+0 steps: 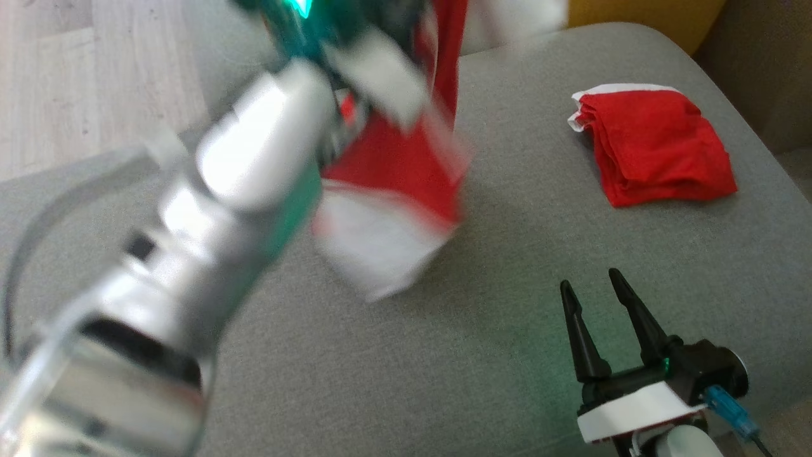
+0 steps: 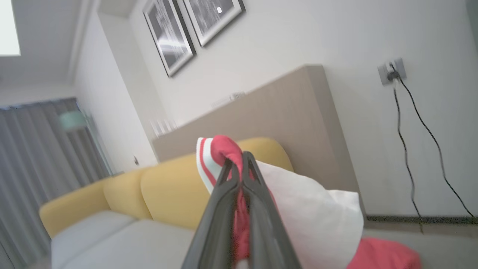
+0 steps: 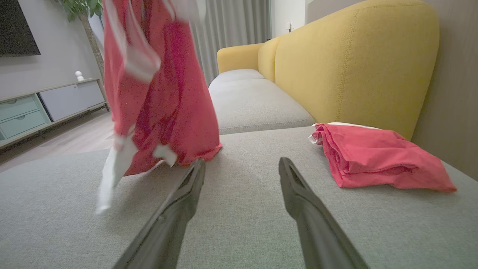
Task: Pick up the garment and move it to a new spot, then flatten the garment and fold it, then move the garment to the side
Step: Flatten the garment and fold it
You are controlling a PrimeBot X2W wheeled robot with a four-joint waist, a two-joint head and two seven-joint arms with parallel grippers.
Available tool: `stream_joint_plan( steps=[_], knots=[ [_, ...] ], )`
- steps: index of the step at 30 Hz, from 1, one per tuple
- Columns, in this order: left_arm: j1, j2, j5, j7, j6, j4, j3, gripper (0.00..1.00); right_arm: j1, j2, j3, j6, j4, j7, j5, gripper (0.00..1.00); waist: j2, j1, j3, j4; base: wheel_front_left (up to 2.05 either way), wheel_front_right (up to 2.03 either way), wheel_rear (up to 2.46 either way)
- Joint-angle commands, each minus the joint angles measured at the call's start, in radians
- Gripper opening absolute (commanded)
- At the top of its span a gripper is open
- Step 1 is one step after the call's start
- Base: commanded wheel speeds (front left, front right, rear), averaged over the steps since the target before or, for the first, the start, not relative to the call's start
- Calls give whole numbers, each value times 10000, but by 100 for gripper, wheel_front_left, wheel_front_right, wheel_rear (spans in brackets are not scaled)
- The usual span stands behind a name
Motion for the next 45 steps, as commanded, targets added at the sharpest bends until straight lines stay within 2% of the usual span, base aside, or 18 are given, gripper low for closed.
stream_joint_plan(
  steps=[1,4,6,9,13,19,22,26,27,28,29,37,40,45],
  knots=[
    [-1145,370,-107,-136,66,-266,677,0,-137,6,168,-19,-293,-63,14,100,0,1,-82,69,0,0,0],
    [-1683,627,-201,-208,126,-100,1035,0,-94,17,118,-19,-313,-63,12,100,0,1,-129,128,0,0,0],
    [-1809,989,-282,-264,170,51,1282,0,-52,30,60,-19,-349,-63,22,100,0,1,-164,195,0,0,0],
    [-1133,1565,-667,-319,260,85,1690,0,54,49,-101,-19,-423,-63,18,100,0,1,-167,374,0,0,0],
    [1208,2303,-1475,-154,242,-277,2022,0,278,66,-323,-19,-476,-63,-2,100,0,1,-155,686,0,0,0],
    [5754,2852,-2885,60,369,-1000,2295,0,464,76,-536,-19,-588,-63,-110,100,0,1,61,1147,0,0,0],
    [7138,2921,-3133,-215,576,-1320,2354,0,423,45,-535,-19,-627,-63,-153,100,0,1,208,1348,0,0,0],
    [8191,2767,-3362,-402,744,-1764,2345,0,414,-79,-553,-19,-610,-63,-182,100,0,1,267,1592,0,0,0],
    [8367,2734,-3382,-418,815,-1833,2329,20,419,-98,-546,-19,-589,-63,-187,100,0,1,260,1650,0,0,0],
    [8513,2717,-3372,-447,909,-1903,2324,86,421,-109,-524,-19,-562,-63,-192,100,0,1,250,1694,0,0,0],
    [8632,2709,-3323,-505,1038,-1987,2340,100,421,-112,-506,-19,-541,-63,-194,100,0,1,234,1730,0,0,0],
    [9306,2760,-2434,-838,2337,-3225,2538,100,488,-89,-387,-19,-447,-63,-178,100,0,1,54,1871,0,0,0],
    [9417,2861,-1741,-882,2850,-4084,2483,100,561,-72,-296,-19,-433,-63,-162,100,0,1,3,1843,0,0,0],
    [9198,2740,-977,-867,2912,-4451,1827,100,535,-72,-217,-19,-413,-63,-152,100,0,1,35,1766,0,0,0]
  ],
)
